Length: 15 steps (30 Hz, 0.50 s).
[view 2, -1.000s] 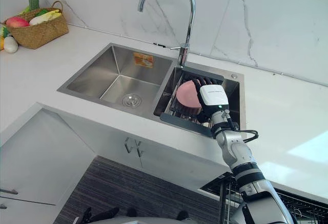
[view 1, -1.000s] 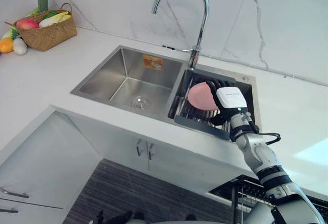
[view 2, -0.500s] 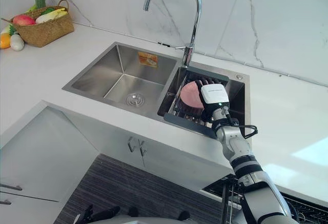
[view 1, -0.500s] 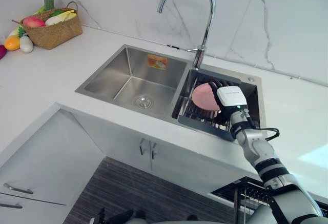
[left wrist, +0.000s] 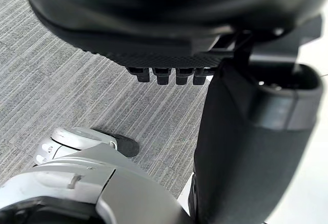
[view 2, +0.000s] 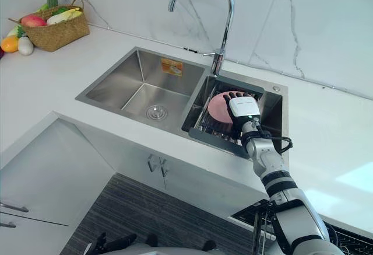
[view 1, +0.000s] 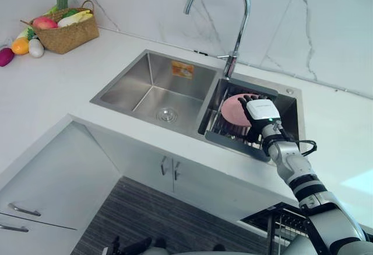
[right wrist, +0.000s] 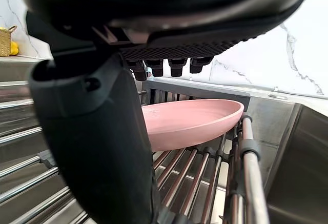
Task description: Walk over to the sink, pick up the cup, carry it to the dishwasher, place the cup inside the dishwasher, then close the dishwasher door
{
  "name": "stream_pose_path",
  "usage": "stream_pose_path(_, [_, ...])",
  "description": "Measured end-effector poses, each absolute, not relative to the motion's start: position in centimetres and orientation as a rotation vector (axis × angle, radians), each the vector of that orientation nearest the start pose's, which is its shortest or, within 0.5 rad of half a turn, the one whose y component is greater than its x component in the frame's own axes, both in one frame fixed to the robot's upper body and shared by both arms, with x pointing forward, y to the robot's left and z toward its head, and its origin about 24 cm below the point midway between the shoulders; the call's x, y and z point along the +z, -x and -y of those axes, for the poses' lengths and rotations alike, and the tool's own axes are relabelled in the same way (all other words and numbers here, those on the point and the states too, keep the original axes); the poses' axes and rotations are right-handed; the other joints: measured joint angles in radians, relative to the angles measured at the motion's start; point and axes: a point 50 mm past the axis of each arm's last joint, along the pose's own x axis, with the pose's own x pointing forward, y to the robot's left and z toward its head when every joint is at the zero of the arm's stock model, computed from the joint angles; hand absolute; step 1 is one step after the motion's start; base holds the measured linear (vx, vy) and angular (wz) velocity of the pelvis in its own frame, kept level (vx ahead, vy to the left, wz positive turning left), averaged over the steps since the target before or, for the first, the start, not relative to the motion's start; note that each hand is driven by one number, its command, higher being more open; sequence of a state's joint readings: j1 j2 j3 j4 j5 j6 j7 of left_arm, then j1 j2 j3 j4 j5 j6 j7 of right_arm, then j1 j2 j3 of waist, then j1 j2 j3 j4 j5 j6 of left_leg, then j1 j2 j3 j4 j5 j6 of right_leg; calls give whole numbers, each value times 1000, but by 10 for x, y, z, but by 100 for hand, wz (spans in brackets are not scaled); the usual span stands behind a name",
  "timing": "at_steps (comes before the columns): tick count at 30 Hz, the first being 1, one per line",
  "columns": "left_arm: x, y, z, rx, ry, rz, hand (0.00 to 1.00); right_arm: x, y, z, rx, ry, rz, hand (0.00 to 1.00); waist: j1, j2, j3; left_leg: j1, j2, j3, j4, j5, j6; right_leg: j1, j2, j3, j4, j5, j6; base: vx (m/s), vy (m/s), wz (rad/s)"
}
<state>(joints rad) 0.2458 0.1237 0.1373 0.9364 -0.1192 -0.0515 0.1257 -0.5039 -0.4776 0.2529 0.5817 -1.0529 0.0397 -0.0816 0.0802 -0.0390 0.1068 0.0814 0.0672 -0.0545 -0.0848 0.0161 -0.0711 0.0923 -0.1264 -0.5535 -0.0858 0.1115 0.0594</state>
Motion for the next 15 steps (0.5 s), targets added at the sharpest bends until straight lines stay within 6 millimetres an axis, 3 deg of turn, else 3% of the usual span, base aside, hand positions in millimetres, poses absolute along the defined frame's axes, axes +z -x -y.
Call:
stream_pose_path(10, [-154, -56, -228, 417, -18, -1083, 100, 73, -346, 219, -36, 1644, 31, 0, 6, -1, 17, -1, -1, -7, 0, 4, 2, 2, -1, -5, 0, 0, 0, 0, 0, 0])
stream_pose_path(15, [-154, -56, -228, 417, -19, -1082, 100, 87, -349, 219, -173, 1651, 144, 0, 8, -1, 18, 2, -3, -16, 0, 5, 1, 10, -3, -13, 0, -1, 2, -1, 10, 4])
